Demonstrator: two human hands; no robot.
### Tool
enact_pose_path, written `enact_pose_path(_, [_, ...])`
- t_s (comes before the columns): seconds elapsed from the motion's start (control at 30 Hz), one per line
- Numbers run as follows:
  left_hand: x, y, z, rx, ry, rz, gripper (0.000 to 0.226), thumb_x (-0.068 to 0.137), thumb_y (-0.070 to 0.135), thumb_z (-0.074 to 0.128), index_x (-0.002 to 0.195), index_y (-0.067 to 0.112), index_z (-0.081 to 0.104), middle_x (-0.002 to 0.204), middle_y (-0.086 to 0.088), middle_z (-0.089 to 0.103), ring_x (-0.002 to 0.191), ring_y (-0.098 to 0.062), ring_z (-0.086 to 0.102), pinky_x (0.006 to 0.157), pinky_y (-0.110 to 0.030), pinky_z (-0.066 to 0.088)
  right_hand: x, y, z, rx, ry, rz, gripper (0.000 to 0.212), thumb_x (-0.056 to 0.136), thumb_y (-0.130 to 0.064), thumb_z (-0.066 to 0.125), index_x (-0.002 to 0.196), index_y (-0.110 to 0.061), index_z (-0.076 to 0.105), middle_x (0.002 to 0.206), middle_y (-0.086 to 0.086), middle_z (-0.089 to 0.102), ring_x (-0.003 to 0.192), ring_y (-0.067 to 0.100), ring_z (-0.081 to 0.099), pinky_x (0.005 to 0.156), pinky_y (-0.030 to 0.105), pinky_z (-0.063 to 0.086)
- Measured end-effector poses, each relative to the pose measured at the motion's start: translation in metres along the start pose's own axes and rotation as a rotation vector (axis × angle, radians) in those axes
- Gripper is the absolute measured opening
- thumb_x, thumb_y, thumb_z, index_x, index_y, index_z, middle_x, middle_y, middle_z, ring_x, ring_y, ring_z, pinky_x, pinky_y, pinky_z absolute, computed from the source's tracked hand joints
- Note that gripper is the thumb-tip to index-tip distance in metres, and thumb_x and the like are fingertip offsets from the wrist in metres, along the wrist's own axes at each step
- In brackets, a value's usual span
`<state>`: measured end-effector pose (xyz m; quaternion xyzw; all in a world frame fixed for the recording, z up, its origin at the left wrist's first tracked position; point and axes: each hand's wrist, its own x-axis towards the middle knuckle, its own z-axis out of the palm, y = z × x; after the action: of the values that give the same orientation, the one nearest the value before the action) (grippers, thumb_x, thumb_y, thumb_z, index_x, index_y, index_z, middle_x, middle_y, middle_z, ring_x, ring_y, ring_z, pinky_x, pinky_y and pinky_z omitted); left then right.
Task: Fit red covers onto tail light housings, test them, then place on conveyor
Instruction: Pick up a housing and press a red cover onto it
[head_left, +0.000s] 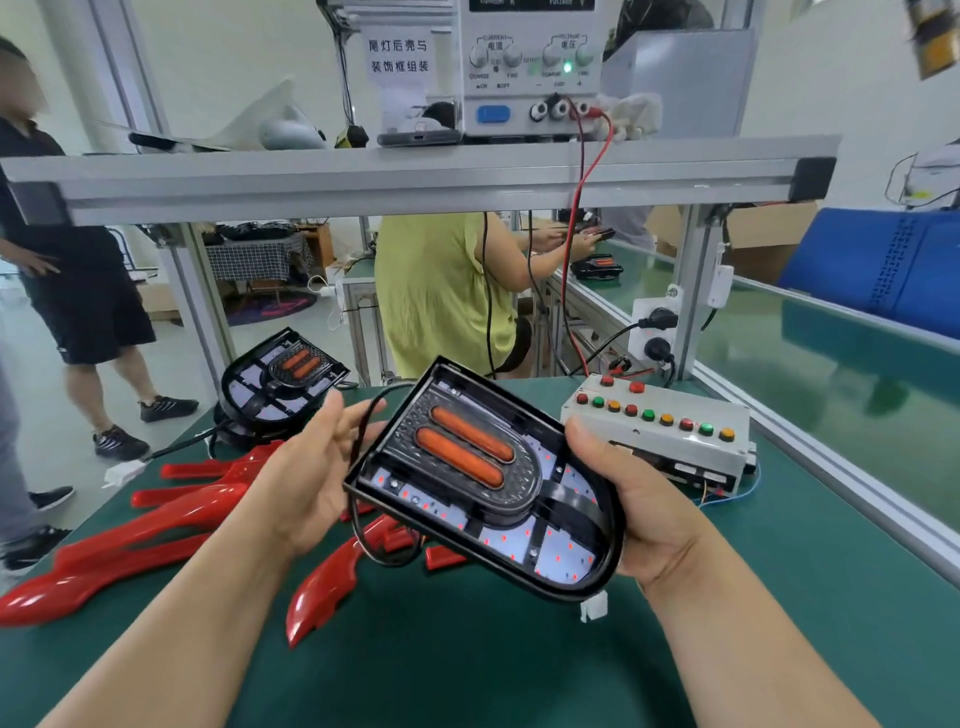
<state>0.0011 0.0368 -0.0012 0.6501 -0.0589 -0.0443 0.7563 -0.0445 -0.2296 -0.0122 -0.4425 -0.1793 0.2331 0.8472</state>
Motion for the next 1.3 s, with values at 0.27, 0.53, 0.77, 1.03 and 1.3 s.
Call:
enact_pose_path(0.27, [-0.018, 0.020, 0.000, 0.232, -0.170, -0.005, 0.068, 0.094, 0.068, 0.018, 0.137, 0.030, 0.055, 0.133, -0.003, 0.063, 0.116, -0.021, 0.065, 0.079, -0.036, 0.061, -0.007, -0.006, -0.006, 0.009, 0.020, 0.047, 0.066, 0.073, -0.046, 0.083, 0.125, -0.008, 0.069, 0.126, 0.018, 0.067, 0.114, 0.032, 0.066, 0.095, 0.043, 0.053])
enact_pose_path(0.53, [-0.034, 0.016, 0.007, 0.497, -0.204, -0.099, 0.083, 0.089, 0.073, 0.017, 0.130, 0.016, 0.062, 0.121, -0.007, 0.070, 0.119, -0.025, 0.063, 0.104, -0.051, 0.047, -0.012, -0.006, -0.007, -0.072, 0.020, 0.016, 0.048, 0.078, -0.045, 0.080, 0.114, -0.015, 0.075, 0.117, 0.011, 0.073, 0.108, 0.026, 0.070, 0.093, 0.041, 0.054])
enact_pose_path(0.77, [-0.053, 0.004, 0.012, 0.470, -0.202, -0.197, 0.072, 0.088, 0.073, 0.016, 0.106, 0.036, 0.075, 0.112, 0.001, 0.075, 0.106, -0.016, 0.070, 0.094, -0.044, 0.054, -0.015, -0.004, -0.008, -0.068, 0.038, 0.075, 0.054, 0.072, -0.044, 0.085, 0.115, -0.012, 0.075, 0.118, 0.014, 0.072, 0.107, 0.029, 0.070, 0.093, 0.043, 0.053])
enact_pose_path(1.03, [-0.059, -0.003, 0.028, 0.380, -0.159, -0.148, 0.069, 0.095, 0.064, 0.011, 0.136, 0.029, 0.055, 0.121, -0.002, 0.071, 0.115, -0.026, 0.065, 0.102, -0.055, 0.048, -0.038, -0.003, -0.008, -0.045, 0.127, 0.044, 0.042, 0.083, -0.037, 0.072, 0.118, -0.013, 0.073, 0.122, 0.014, 0.070, 0.107, 0.030, 0.069, 0.091, 0.042, 0.055])
enact_pose_path(1.3, [-0.054, -0.010, 0.028, 0.272, -0.101, -0.012, 0.070, 0.094, 0.061, 0.024, 0.131, 0.015, 0.061, 0.126, -0.014, 0.065, 0.116, -0.035, 0.060, 0.103, -0.052, 0.046, -0.056, -0.002, -0.008, -0.151, 0.189, 0.193, 0.053, 0.078, -0.040, 0.074, 0.121, -0.010, 0.071, 0.128, 0.018, 0.066, 0.111, 0.032, 0.067, 0.099, 0.046, 0.052])
